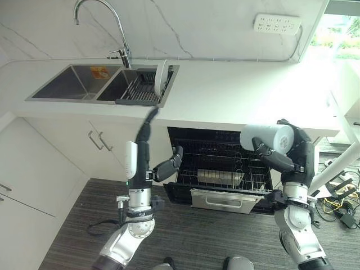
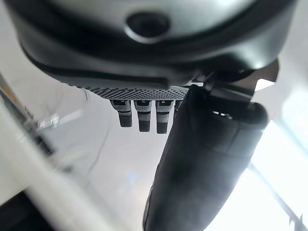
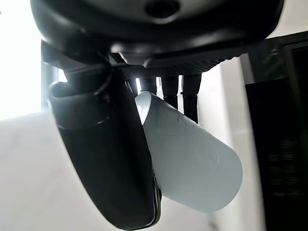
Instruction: Place the dishes in the dishwasher.
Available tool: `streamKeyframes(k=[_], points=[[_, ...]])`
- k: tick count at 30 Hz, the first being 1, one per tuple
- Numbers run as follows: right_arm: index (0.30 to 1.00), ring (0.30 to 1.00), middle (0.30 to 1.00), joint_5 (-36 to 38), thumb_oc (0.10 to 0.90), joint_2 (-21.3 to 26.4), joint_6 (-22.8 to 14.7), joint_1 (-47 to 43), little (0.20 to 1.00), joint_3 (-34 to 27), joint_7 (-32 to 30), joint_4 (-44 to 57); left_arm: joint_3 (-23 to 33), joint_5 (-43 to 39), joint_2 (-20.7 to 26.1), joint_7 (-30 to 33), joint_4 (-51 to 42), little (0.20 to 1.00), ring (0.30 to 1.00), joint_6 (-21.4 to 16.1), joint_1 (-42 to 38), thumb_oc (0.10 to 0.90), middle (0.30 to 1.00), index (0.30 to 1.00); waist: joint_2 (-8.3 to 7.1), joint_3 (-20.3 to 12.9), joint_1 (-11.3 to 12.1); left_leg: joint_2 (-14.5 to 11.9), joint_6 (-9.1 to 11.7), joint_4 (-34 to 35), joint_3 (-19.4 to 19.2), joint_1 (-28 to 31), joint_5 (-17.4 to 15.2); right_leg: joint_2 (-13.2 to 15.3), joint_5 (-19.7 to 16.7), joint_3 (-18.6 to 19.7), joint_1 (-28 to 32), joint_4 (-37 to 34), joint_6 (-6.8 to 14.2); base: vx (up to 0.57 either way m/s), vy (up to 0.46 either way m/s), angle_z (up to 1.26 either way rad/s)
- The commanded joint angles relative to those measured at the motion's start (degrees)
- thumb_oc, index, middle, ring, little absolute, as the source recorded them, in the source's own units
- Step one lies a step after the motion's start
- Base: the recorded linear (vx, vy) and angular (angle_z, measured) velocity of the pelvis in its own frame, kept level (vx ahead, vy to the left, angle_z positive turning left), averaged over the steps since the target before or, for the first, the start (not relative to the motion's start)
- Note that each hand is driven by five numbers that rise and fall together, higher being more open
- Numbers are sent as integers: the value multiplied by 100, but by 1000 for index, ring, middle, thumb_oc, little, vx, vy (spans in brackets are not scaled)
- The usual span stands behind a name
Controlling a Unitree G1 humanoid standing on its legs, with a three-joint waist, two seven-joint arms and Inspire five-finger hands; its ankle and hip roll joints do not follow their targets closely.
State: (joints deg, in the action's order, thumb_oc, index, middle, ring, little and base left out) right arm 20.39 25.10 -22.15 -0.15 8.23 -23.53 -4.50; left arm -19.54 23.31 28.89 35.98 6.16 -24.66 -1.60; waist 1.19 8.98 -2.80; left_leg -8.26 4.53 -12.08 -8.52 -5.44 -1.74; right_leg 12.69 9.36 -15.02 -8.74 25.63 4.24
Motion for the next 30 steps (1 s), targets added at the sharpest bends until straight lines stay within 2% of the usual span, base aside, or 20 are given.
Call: streamKeyframes(k=[1,4,10,16,25,30], points=[[300,300,300,-223,400,201,-341,-643,300,-332,457,166,212,344,314,-243,-276,900,900,-325,-277,800,900,900,-124,-173,31,-88,-16,-511,-202,53,-987,-53,36,435,467,-844,523,85,15,-9],[300,300,300,-334,400,360,-292,-721,300,-348,580,-136,241,504,561,-505,119,900,900,-398,-240,800,900,900,-104,-136,43,-86,-17,-511,-214,59,-987,-46,25,446,451,-844,534,87,9,-5],[300,300,300,-95,400,533,-215,-1055,300,-327,620,-690,89,856,797,-499,484,900,900,-470,-468,800,900,900,-52,26,93,-52,-34,-511,-149,-47,-945,-32,-13,445,359,-844,531,7,0,0],[300,300,300,-182,400,701,-101,-1362,300,-243,640,-1125,-54,847,858,-415,715,900,900,-380,-770,800,900,900,34,171,134,-3,-50,-511,-76,-99,-905,-35,-44,463,309,-844,508,-1,10,0],[300,300,300,-434,400,860,68,-1561,300,-196,758,-1804,-213,1364,881,-247,956,900,900,-542,-694,800,900,900,120,243,224,55,-43,-511,27,13,-891,3,-45,408,447,-844,530,86,-8,0],[300,300,300,-506,400,1034,364,-2179,300,-83,682,-2227,-440,1432,1013,-172,1095,900,900,-615,-1092,800,900,900,193,438,245,110,-48,-511,95,-179,-841,17,-80,414,328,-844,542,-50,1,1]])
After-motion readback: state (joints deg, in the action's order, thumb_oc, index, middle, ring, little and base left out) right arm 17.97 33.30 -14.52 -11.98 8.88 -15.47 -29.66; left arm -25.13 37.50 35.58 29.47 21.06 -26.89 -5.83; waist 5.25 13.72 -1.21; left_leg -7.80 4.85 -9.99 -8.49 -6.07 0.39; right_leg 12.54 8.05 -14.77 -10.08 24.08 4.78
